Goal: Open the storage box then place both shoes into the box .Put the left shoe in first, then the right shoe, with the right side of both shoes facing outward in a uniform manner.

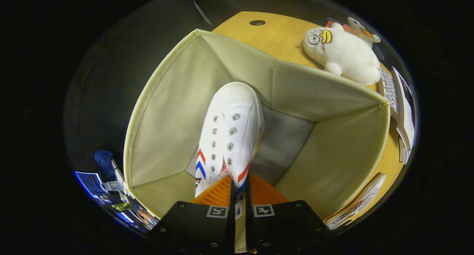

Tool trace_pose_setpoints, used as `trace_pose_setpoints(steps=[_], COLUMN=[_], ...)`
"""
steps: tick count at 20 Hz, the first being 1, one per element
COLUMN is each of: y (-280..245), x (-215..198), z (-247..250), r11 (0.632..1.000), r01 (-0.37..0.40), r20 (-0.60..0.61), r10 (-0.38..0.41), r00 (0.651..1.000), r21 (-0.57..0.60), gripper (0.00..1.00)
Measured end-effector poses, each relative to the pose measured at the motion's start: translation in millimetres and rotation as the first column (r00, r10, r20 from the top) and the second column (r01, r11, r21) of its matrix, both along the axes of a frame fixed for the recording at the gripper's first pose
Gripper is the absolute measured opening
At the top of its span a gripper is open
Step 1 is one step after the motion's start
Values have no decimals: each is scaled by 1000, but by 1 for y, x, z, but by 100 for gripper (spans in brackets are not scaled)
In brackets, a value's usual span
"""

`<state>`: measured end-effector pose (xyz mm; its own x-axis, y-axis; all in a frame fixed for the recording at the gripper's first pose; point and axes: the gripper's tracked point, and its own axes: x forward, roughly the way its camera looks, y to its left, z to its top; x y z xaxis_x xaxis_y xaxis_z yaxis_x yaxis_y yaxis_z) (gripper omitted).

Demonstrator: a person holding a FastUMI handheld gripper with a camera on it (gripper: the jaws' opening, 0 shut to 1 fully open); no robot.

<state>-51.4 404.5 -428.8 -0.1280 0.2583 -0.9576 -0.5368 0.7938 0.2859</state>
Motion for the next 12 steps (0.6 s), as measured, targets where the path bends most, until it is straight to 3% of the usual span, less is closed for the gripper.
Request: trace_pose_setpoints(steps=[1,2,3,4,5,12], y=[3,5,8,11,14,-20], x=[-3,3,5,8,8,29], z=[6,15,23,33,44,116], r11=[1000,1000,1000,999,998,980], r01=[4,3,5,9,10,52], r20=[-8,4,12,19,22,79], r10=[-4,-3,-5,-10,-12,-68], r00=[1000,1000,1000,1000,1000,995], r21=[5,11,28,48,69,191], gripper=[30,34,48,53,64,65])
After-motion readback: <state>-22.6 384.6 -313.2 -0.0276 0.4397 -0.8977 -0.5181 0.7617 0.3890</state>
